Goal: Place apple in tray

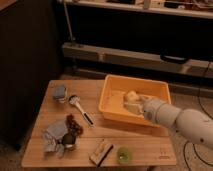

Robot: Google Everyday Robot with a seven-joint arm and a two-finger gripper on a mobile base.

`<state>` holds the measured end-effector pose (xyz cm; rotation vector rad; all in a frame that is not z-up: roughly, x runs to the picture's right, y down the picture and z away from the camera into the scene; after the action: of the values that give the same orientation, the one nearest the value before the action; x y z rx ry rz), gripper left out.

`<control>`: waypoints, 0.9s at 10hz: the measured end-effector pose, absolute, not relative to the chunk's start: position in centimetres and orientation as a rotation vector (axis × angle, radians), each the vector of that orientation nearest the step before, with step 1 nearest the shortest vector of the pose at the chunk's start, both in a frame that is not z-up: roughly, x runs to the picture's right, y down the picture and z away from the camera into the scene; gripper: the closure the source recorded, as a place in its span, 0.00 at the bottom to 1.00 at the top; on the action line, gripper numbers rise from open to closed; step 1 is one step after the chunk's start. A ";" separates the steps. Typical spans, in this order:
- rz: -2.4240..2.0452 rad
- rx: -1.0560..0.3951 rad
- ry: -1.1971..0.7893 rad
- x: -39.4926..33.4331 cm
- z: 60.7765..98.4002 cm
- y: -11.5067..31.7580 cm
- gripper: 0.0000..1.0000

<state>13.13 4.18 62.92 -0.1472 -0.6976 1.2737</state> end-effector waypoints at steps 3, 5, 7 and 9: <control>1.279 -0.143 -0.700 15.5 65.6 1.7 1.00; 1.280 -0.166 -0.683 16.1 67.5 1.3 1.00; 1.288 -0.225 -0.643 16.3 70.0 2.7 1.00; 1.293 -0.293 -0.594 16.0 73.2 4.7 1.00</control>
<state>15.99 4.75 73.20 -0.2931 -0.5941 1.2925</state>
